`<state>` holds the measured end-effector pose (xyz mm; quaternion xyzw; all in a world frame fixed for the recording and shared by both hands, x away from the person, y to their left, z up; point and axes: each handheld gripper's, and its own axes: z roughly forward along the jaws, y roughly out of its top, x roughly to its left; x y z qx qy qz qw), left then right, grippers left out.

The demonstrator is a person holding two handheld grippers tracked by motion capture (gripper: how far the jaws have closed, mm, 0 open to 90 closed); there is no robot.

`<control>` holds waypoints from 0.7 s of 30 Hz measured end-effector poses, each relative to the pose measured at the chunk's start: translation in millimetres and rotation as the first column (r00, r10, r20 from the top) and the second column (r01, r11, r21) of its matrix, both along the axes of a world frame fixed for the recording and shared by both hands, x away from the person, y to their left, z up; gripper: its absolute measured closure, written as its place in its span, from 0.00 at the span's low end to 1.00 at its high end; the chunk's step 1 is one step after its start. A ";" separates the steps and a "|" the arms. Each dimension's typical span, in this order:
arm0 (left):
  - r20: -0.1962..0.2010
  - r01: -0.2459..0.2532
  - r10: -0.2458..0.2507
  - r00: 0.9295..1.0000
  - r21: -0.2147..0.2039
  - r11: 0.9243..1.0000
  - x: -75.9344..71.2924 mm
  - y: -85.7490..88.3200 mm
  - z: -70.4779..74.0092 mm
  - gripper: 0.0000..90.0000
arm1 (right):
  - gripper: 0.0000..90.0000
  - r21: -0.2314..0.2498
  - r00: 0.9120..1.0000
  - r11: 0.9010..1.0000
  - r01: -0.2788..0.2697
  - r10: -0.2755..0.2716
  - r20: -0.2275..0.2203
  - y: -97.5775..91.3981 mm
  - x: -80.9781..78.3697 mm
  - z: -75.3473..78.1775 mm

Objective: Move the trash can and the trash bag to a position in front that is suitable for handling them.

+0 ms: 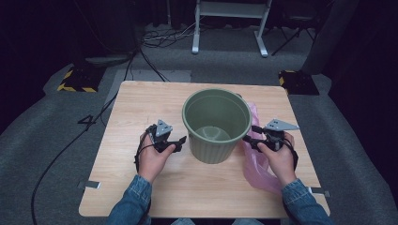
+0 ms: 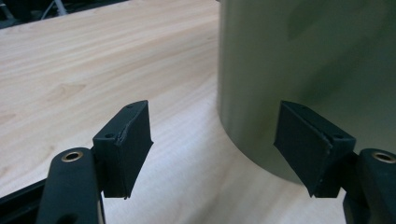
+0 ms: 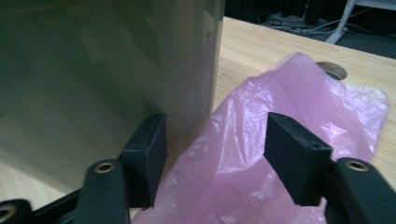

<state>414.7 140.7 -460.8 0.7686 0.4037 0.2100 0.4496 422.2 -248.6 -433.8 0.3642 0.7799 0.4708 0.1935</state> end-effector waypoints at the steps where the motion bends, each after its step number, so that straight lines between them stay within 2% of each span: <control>1: 0.001 -0.013 0.013 1.000 -0.007 1.000 3.0 -0.3 -0.5 0.30 | 0.45 -0.007 1.000 1.000 0.003 -0.003 0.005 2.1 2.2 -0.5; 4: 0.006 -0.026 0.026 1.000 -0.015 1.000 8.8 0.1 -2.8 0.32 | 0.45 -0.010 1.000 1.000 0.021 -0.020 0.006 5.2 10.2 -3.1; 7: 0.016 -0.013 0.013 1.000 -0.010 1.000 10.7 0.3 -5.8 0.34 | 0.45 -0.013 1.000 1.000 0.027 -0.027 -0.008 5.8 16.7 -7.9; 9: 0.029 0.003 -0.003 1.000 -0.011 1.000 9.0 -0.4 -6.4 0.39 | 0.48 -0.016 1.000 0.999 0.027 -0.028 -0.009 6.8 17.3 -9.4; 11: 0.036 0.019 -0.019 0.999 -0.006 1.000 6.3 -1.3 -6.2 0.49 | 0.54 -0.016 1.000 1.000 0.016 -0.017 -0.009 7.8 15.6 -10.1; 13: 0.058 0.037 -0.037 0.998 0.007 0.999 2.8 -1.9 -6.5 0.53 | 0.55 -0.025 1.000 1.000 0.006 -0.006 -0.011 8.6 12.9 -10.3; 18: 0.061 0.079 -0.079 0.995 -0.003 0.997 -11.7 -0.7 -6.0 0.55 | 0.55 -0.019 0.999 0.999 -0.034 0.034 -0.020 7.3 1.2 -13.1; 20: 0.069 0.064 -0.064 0.996 0.002 0.998 -12.7 0.6 -6.5 0.48 | 0.49 -0.016 0.999 0.999 -0.042 0.041 -0.019 6.8 -3.2 -13.8; 21: 0.057 0.039 -0.040 0.998 0.014 0.999 -10.5 2.5 -6.9 0.48 | 0.49 -0.013 0.999 0.999 -0.041 0.040 -0.020 6.3 -3.2 -13.5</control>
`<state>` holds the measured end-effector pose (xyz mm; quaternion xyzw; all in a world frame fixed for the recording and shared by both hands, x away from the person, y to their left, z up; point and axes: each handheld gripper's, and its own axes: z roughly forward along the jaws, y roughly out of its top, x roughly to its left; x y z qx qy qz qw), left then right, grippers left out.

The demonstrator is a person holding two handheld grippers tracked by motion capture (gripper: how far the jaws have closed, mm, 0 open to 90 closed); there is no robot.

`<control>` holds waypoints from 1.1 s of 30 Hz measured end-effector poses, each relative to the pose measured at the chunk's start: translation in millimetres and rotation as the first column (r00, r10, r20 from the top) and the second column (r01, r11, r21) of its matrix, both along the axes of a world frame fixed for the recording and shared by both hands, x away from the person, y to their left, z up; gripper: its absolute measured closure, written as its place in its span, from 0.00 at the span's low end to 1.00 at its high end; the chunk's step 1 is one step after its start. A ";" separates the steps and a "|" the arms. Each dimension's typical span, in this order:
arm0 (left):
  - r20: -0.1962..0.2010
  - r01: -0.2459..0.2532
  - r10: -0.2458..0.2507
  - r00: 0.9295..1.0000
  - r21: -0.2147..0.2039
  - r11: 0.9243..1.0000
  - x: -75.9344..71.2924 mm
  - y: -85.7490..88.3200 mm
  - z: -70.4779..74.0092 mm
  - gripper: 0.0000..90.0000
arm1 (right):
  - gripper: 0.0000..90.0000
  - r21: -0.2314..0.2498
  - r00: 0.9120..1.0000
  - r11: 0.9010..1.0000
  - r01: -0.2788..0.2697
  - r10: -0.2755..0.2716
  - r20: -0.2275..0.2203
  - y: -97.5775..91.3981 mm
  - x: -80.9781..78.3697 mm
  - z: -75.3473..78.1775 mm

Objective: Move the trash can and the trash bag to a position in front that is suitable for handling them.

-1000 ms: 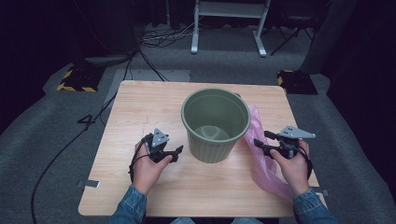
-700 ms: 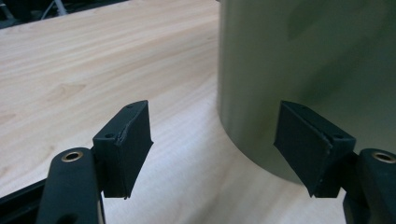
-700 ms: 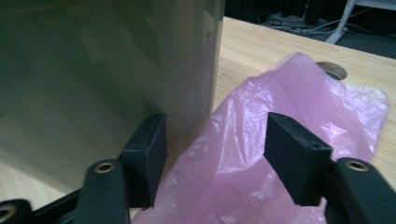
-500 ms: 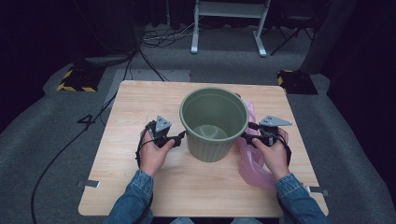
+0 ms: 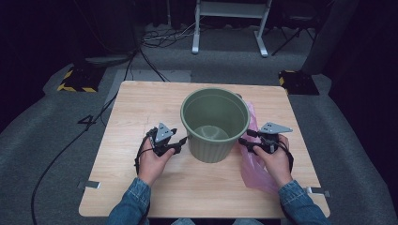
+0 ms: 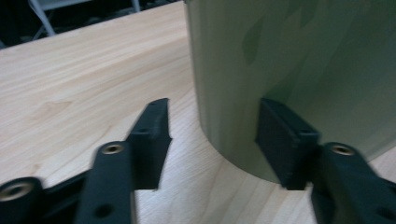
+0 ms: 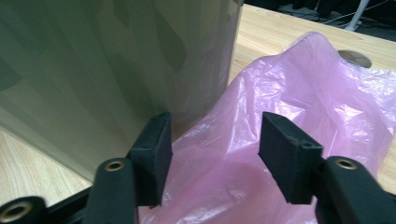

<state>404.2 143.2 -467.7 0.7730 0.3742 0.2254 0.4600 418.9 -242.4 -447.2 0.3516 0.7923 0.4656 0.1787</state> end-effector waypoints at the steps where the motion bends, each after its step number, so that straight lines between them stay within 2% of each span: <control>1: -0.006 -0.031 0.031 1.000 0.005 1.000 4.3 2.4 -0.3 0.46 | 0.49 0.002 1.000 1.000 0.005 -0.005 -0.001 -1.1 1.3 1.0; 3: 0.009 -0.053 0.053 0.999 0.004 0.999 12.3 4.8 0.7 0.42 | 0.47 -0.011 0.999 0.999 0.036 -0.036 0.010 -4.0 8.5 5.4; 6: 0.026 -0.068 0.068 0.997 -0.019 0.998 27.8 6.5 3.1 0.40 | 0.46 -0.009 0.999 0.999 0.052 -0.051 0.018 -5.1 22.0 9.2; 8: 0.036 -0.075 0.076 0.996 -0.009 0.997 37.6 6.4 3.5 0.39 | 0.45 -0.009 0.998 0.998 0.056 -0.056 0.022 -3.4 33.2 9.8; 11: 0.029 -0.058 0.058 0.998 -0.023 0.998 47.0 2.8 1.3 0.39 | 0.46 -0.004 0.998 0.999 0.053 -0.053 0.017 1.4 44.0 8.6; 13: 0.003 -0.019 0.019 1.000 -0.040 0.999 46.1 -1.6 0.6 0.47 | 0.48 0.002 0.998 0.999 0.053 -0.053 0.013 3.6 48.5 6.6; 15: 0.018 -0.007 0.007 1.000 -0.006 1.000 41.0 -5.9 0.6 0.59 | 0.55 0.018 1.000 0.999 0.030 -0.030 0.002 4.6 47.2 5.1; 17: 0.017 0.011 -0.011 1.000 -0.008 1.000 34.7 -7.0 0.3 0.62 | 0.56 0.003 1.000 1.000 0.026 -0.026 0.010 4.6 42.1 3.9; 20: 0.010 0.018 -0.018 1.000 -0.005 1.000 20.7 -6.8 -0.6 0.61 | 0.57 -0.004 1.000 1.000 0.011 -0.011 0.008 3.6 30.0 3.8; 25: 0.002 0.044 -0.044 0.999 0.002 0.999 -4.3 -3.1 0.0 0.56 | 0.52 -0.014 1.000 1.000 -0.021 0.021 0.003 0.6 6.6 4.0; 33: 0.017 0.083 -0.085 0.996 0.054 0.995 -46.2 -5.6 4.2 0.57 | 0.52 -0.034 0.998 0.997 -0.070 0.070 -0.005 -2.0 -29.8 4.5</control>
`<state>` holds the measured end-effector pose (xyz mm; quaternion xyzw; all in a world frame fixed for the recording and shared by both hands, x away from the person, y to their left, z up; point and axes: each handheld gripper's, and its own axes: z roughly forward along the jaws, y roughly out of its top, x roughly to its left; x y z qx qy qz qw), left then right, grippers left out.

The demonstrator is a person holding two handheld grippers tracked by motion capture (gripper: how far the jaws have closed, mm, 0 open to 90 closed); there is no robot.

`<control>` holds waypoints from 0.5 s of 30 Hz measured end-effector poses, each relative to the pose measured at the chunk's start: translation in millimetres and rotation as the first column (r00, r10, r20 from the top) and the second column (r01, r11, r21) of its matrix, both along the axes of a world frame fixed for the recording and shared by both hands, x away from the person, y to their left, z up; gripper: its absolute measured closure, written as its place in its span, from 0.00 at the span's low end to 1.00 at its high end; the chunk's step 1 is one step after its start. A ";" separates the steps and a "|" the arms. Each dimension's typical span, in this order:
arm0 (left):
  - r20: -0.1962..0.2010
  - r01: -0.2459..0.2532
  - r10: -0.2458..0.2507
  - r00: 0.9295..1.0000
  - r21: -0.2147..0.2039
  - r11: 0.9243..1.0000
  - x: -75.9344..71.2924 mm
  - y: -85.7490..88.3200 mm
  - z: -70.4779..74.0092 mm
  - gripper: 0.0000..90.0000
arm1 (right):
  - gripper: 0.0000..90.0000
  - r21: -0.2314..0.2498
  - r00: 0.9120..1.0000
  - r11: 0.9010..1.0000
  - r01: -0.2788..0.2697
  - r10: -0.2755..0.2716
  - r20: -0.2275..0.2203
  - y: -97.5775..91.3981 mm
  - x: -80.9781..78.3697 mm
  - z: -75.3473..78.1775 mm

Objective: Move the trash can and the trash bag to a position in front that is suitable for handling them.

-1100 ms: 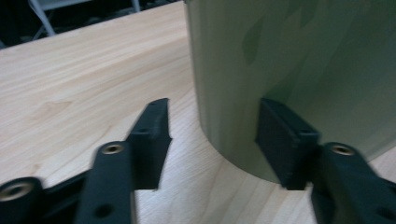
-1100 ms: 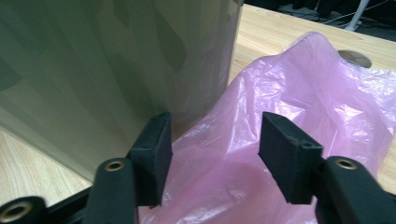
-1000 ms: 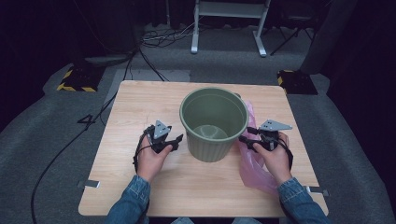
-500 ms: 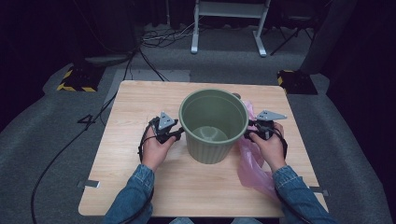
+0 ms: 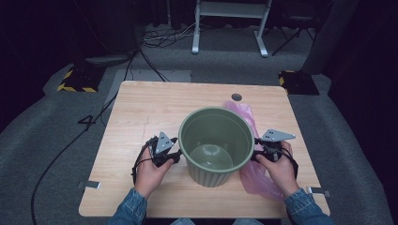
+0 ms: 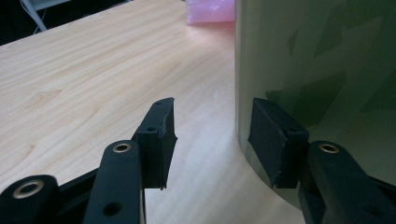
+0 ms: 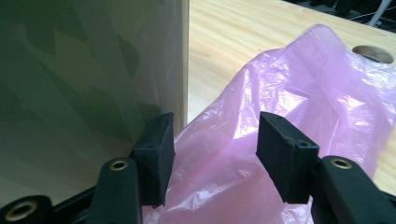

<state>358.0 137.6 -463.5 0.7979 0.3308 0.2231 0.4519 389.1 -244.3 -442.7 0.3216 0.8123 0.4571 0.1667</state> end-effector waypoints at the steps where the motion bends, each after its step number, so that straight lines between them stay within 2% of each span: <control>1: -0.001 0.001 -0.001 1.000 -0.003 1.000 -4.0 -0.1 -0.3 0.57 | 0.52 -0.008 1.000 1.000 -0.007 0.007 0.000 -0.4 -5.6 0.6; 4: 0.000 0.008 -0.008 1.000 -0.011 1.000 -19.5 0.0 -1.4 0.57 | 0.52 -0.009 1.000 1.000 -0.017 0.016 -0.007 -2.0 -17.5 1.0; 10: 0.001 0.011 -0.011 1.000 -0.015 1.000 -41.5 1.0 -1.8 0.54 | 0.49 -0.016 0.999 0.999 -0.029 0.029 -0.017 -3.8 -38.9 1.7; 12: 0.000 0.013 -0.013 1.000 -0.015 1.000 -46.3 1.6 -1.6 0.53 | 0.49 -0.012 0.999 0.999 -0.031 0.031 -0.022 -3.7 -44.7 1.1; 15: -0.003 0.002 -0.002 1.000 -0.021 1.000 -48.8 3.6 -2.1 0.47 | 0.44 -0.016 0.999 0.999 -0.032 0.032 -0.024 -3.8 -50.1 0.7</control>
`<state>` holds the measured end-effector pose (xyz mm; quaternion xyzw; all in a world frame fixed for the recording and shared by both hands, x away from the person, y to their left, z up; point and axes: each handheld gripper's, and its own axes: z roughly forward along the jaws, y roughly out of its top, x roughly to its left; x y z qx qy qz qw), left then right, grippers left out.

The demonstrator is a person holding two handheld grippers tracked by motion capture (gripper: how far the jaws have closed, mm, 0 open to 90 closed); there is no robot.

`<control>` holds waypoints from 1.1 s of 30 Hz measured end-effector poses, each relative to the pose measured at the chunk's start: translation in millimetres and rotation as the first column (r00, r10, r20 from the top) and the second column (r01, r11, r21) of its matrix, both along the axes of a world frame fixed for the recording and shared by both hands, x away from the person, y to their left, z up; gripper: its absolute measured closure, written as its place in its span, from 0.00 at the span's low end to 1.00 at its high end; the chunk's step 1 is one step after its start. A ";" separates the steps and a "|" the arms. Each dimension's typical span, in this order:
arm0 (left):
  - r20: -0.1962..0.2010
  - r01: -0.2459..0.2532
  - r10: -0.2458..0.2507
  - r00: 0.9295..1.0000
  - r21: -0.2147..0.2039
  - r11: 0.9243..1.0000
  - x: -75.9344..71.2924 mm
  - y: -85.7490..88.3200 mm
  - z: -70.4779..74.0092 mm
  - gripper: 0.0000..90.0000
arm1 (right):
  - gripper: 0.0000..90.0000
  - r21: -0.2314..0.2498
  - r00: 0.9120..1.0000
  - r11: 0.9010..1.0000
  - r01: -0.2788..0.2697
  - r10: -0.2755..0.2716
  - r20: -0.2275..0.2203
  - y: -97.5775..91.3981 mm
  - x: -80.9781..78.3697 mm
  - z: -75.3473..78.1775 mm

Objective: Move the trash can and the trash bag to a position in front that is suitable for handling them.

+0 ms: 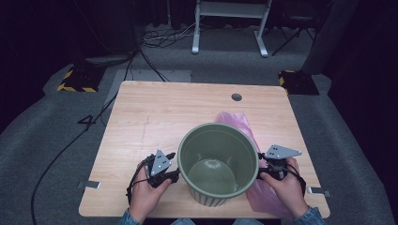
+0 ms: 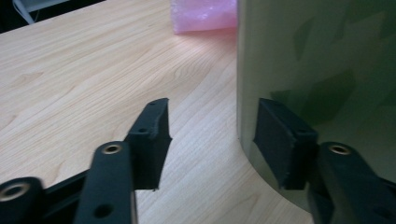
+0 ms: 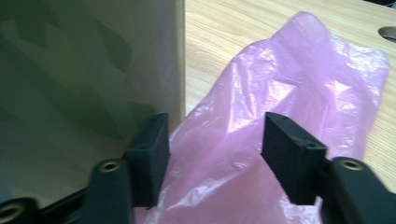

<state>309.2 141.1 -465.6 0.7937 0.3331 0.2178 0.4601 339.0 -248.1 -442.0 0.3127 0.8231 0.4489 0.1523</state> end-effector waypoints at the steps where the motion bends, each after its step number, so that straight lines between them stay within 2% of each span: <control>1: -0.002 -0.006 0.006 1.000 -0.005 1.000 -0.1 1.2 -0.2 0.44 | 0.42 -0.006 1.000 1.000 0.004 -0.004 0.005 -0.3 -1.2 0.3; 3: -0.006 -0.017 0.017 1.000 -0.013 1.000 -0.9 3.3 -1.1 0.38 | 0.37 -0.006 1.000 1.000 0.009 -0.009 0.009 -1.9 -3.3 2.2; 8: -0.013 -0.041 0.041 0.999 0.002 0.999 -2.1 8.3 -4.7 0.35 | 0.28 -0.010 0.999 0.999 0.031 -0.031 -0.012 -12.9 -10.1 11.2; 13: -0.033 -0.052 0.052 0.998 0.007 0.999 -2.8 13.3 -9.8 0.33 | 0.26 -0.025 0.998 0.999 0.047 -0.048 -0.042 -25.3 -21.5 20.7; 18: -0.032 -0.060 0.060 0.998 0.006 0.998 -3.2 16.2 -10.4 0.32 | 0.26 -0.040 0.997 0.997 0.060 -0.062 -0.047 -38.5 -35.3 27.9; 24: -0.024 -0.068 0.068 0.997 0.015 0.998 -0.7 16.5 -9.8 0.32 | 0.26 -0.058 0.994 0.996 0.068 -0.072 -0.078 -51.1 -45.8 24.8; 33: -0.034 -0.075 0.075 0.997 0.019 0.997 -1.6 17.7 -13.8 0.32 | 0.21 -0.079 0.990 0.995 0.061 -0.070 -0.122 -62.8 -68.6 15.6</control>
